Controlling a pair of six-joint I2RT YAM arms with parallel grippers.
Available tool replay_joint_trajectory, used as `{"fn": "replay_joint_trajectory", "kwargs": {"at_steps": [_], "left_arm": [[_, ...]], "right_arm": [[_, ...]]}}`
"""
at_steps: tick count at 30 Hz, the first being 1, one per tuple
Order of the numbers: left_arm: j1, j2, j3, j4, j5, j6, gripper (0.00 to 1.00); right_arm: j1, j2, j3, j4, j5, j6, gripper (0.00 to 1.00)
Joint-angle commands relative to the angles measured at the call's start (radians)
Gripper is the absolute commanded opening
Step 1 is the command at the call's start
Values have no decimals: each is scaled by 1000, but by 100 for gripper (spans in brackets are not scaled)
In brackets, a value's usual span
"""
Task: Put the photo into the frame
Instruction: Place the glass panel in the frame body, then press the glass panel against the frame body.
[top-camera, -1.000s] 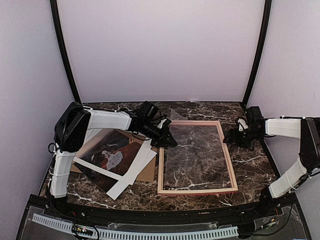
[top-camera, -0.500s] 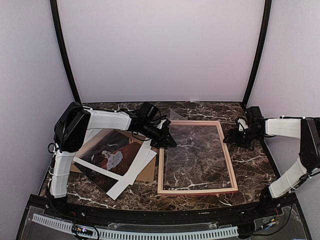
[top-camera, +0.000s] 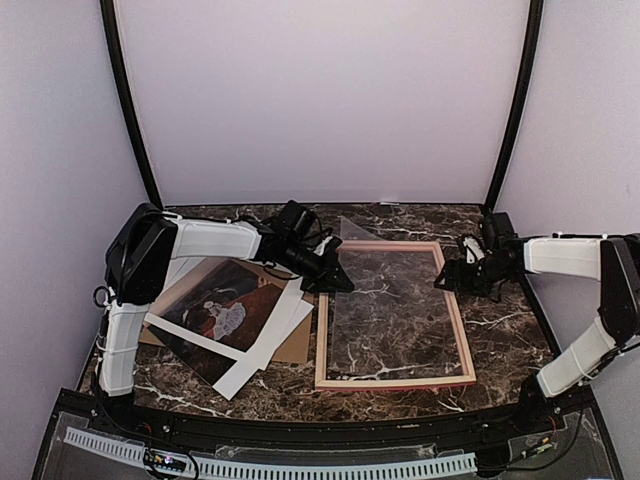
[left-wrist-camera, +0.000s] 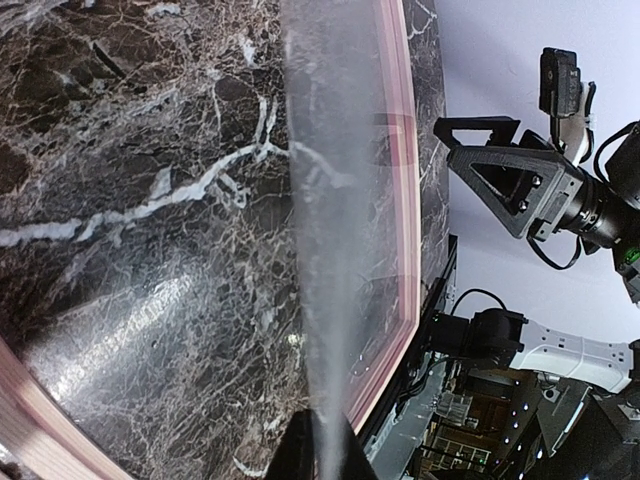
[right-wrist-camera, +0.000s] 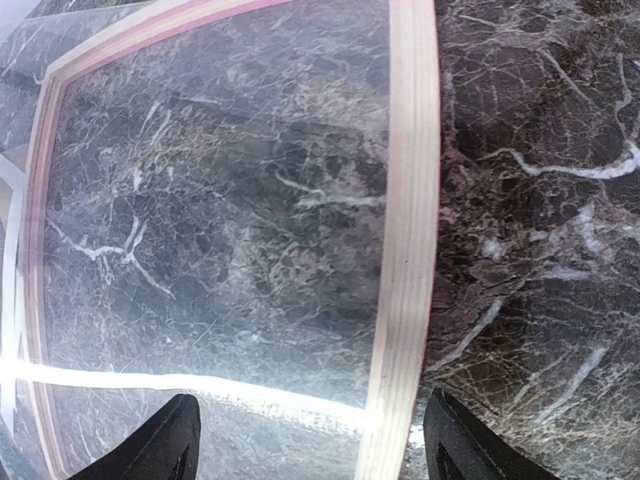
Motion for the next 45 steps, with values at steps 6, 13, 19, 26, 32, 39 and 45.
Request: {"fn": "replay_joint_trajectory", "kwargs": {"at_steps": [6,13,19,26,32,39,45], "left_arm": [[-8,-77,-11,11,11,2,6],[-7,-80,-11,9,12,3,6],[-8,-82,-12,8,12,3,6],[-7,-86,-16,8,12,1,6],[-7,-88,-17,8,11,2,5],[-7,-92,-20,7,11,2,5],[-7,-99,-31,11,10,0,5]], "right_arm": [[64,45,30,39,-8,-3,78],[72,58,42,34,12,0,78],[72,56,45,32,20,-3,78],[72,50,61,45,47,2,78],[72,73,80,46,60,2,78],[72,71,85,42,82,3,78],[72,64,87,41,91,7,78]]}}
